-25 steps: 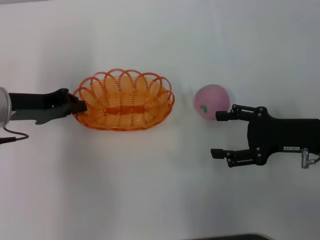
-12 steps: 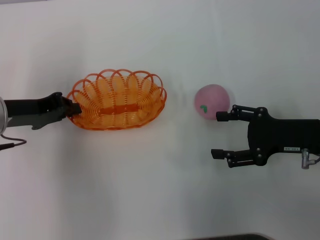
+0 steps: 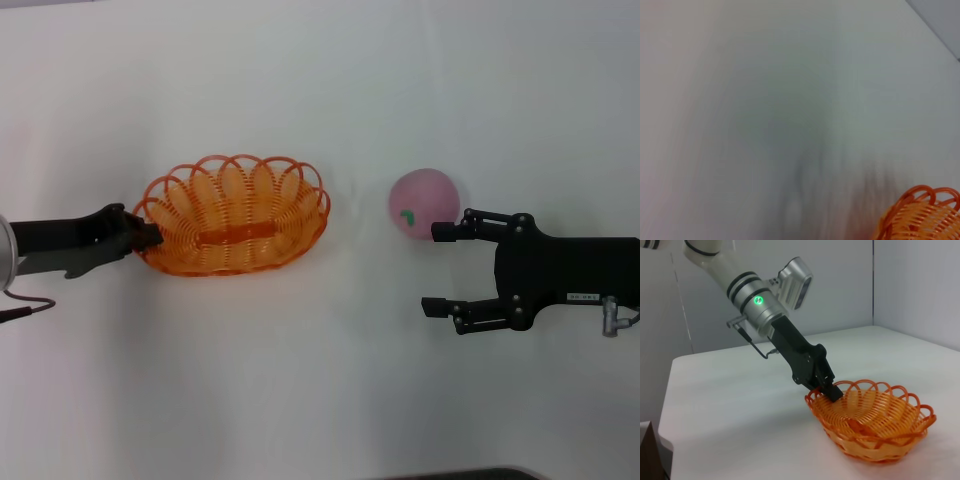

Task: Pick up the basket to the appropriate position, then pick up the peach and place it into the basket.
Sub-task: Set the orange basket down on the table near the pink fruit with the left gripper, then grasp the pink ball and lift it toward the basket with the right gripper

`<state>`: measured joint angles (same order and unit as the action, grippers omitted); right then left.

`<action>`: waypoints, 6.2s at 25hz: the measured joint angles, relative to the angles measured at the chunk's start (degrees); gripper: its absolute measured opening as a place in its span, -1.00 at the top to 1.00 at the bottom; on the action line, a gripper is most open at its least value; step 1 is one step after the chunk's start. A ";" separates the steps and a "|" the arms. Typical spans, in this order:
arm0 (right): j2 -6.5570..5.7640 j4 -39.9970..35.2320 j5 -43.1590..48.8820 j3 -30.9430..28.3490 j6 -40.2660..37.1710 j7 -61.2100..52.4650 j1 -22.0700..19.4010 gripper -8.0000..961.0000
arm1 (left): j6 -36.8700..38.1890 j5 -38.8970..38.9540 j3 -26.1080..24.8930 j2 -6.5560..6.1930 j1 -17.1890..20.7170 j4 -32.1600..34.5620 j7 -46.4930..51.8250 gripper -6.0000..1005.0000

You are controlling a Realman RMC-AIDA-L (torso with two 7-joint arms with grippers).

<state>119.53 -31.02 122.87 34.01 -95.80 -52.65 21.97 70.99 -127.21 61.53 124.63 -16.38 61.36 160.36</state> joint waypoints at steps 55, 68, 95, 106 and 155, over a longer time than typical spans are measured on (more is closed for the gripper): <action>0.00 0.37 0.00 -1.41 -0.02 0.00 -0.67 -0.92 | 23.21 13.87 -23.05 -0.09 5.95 1.24 -54.85 -0.11; 0.00 0.67 0.00 -1.84 0.13 -0.78 -0.70 -0.92 | 33.12 14.44 -24.30 0.00 8.49 -6.75 -96.21 -0.25; -1.32 -1.69 0.11 -2.15 -2.32 -17.78 0.72 -0.92 | 26.38 7.14 -24.61 -0.12 8.34 -14.14 -107.11 -0.81; -3.86 -12.80 7.44 -0.78 -9.94 -55.14 7.92 -0.92 | 27.45 7.11 -26.47 -0.15 8.66 -14.42 -107.02 -0.81; 0.39 -21.72 27.30 23.66 9.47 -74.33 22.18 -0.95 | 27.40 6.97 -27.61 -0.26 9.02 -14.69 -106.72 -0.81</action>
<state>119.92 -52.74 150.17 57.67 -86.33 -126.97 44.15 98.39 -120.24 33.92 124.36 -7.36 46.67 53.64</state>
